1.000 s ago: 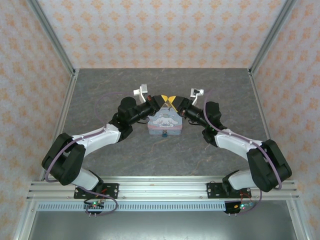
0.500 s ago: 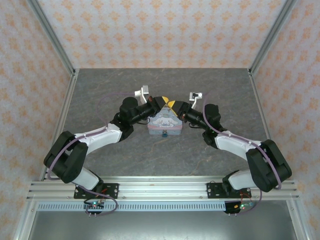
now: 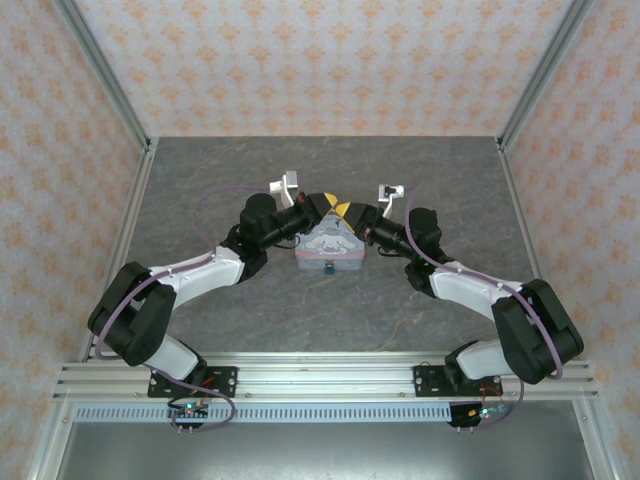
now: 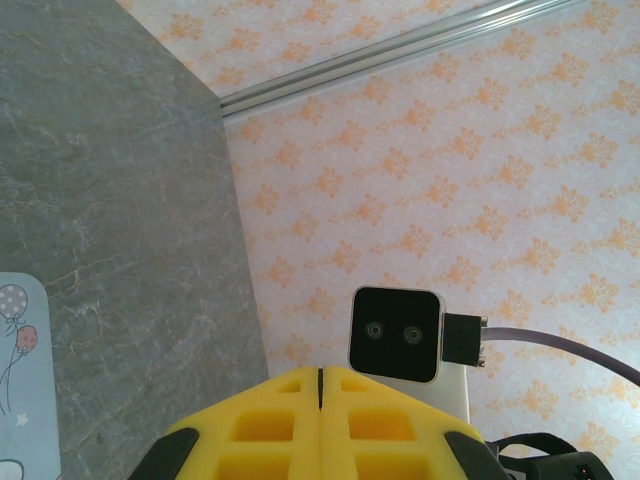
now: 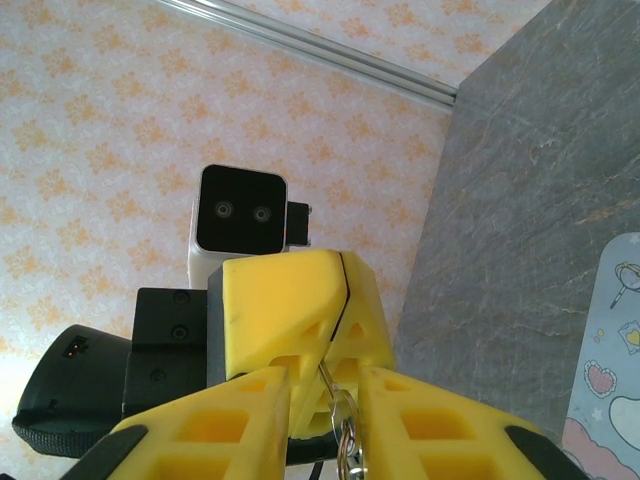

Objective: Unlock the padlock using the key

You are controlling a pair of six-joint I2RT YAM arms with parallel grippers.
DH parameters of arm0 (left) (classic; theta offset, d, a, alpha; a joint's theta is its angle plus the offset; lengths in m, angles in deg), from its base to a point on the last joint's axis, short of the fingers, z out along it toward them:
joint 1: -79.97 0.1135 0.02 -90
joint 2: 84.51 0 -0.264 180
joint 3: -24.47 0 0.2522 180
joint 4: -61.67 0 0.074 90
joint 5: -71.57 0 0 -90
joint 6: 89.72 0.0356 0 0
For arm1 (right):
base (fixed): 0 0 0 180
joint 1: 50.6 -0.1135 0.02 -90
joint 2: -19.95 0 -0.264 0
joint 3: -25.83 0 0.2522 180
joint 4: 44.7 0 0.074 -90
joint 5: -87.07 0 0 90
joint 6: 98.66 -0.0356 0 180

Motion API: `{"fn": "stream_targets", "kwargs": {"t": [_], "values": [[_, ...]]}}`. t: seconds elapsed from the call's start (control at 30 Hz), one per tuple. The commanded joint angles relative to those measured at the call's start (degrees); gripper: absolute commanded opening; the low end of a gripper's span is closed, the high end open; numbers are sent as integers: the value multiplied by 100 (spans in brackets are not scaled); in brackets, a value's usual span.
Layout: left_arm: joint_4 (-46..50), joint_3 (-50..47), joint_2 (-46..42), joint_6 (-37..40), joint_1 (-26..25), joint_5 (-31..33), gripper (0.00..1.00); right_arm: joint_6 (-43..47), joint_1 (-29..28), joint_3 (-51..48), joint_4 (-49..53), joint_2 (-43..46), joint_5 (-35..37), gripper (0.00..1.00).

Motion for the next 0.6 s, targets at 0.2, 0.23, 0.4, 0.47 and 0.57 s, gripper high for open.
{"fn": "stream_targets", "kwargs": {"t": [0.2,0.23,0.4,0.47,0.57], "values": [[19,179,75,-52,20,-71,0,117,-7,-10,-182,-61,-204,23],[19,180,76,-50,10,-66,0,116,-7,-2,-180,-70,-195,23],[32,181,76,-41,4,-57,0,125,-4,8,-158,-134,-169,20],[27,180,71,-41,0,-58,0,131,-9,6,-153,-144,-176,21],[28,188,76,-41,2,-58,0,166,-3,-1,-101,-158,-146,19]]}}
